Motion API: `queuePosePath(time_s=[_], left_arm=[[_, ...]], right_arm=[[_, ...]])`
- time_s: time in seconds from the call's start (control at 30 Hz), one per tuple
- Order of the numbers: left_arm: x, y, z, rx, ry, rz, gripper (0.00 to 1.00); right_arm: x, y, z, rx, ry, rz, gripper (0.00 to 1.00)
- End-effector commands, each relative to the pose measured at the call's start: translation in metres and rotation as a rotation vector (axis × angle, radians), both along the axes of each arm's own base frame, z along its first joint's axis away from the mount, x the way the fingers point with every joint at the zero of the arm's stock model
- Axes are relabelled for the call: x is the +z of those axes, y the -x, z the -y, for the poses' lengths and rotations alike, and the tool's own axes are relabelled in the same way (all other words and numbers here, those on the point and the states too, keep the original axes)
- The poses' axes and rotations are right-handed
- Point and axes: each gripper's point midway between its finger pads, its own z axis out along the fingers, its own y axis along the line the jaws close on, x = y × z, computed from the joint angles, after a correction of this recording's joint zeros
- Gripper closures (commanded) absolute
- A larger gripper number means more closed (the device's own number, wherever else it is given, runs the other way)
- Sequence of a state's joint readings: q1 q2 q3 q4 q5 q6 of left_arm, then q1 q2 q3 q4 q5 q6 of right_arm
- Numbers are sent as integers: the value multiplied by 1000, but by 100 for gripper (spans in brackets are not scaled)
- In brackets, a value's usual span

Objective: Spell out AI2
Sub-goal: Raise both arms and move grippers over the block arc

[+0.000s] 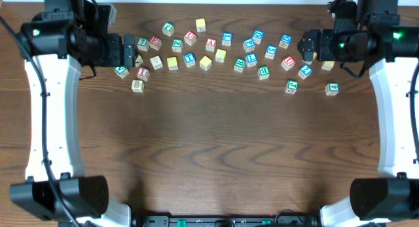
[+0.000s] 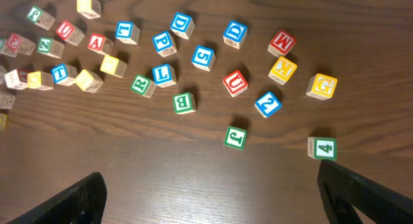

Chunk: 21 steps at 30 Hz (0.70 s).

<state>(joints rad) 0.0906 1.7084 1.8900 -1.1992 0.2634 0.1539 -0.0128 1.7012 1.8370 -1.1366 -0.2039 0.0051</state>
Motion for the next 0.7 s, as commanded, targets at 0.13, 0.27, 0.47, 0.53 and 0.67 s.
queuePosePath(time_s=[0.13, 0.27, 0.47, 0.53, 0.67], left_arm=[[-5, -5, 2, 1, 25, -25, 3], [-5, -5, 2, 0, 25, -25, 2], [-5, -5, 2, 0, 25, -21, 2], [-5, -5, 2, 1, 25, -22, 2], [-4, -8, 2, 18, 33, -14, 2]], right_arm=[[9, -6, -8, 33, -47, 29, 1], [8, -4, -9, 38, -56, 21, 1], [10, -3, -16, 36, -107, 15, 1], [10, -3, -17, 13, -123, 6, 1], [5, -6, -11, -87, -94, -14, 1]])
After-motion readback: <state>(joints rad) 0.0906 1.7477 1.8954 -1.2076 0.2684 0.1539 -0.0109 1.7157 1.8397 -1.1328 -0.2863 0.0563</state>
